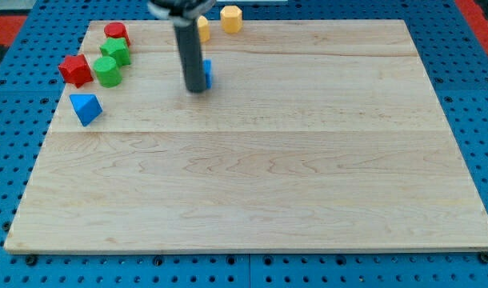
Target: Push the triangle into the cube
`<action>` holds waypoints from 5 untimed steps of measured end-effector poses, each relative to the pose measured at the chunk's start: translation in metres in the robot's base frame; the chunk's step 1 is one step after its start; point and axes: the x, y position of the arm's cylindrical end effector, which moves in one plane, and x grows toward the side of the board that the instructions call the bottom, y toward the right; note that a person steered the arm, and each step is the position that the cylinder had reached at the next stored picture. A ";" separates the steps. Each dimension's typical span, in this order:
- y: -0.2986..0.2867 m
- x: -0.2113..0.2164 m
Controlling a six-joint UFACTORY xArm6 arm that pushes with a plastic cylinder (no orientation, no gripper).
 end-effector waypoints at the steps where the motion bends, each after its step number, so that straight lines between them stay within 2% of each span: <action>1: 0.039 -0.057; 2: 0.047 -0.047; 3: 0.027 0.074; 4: -0.072 0.141; 5: -0.146 0.148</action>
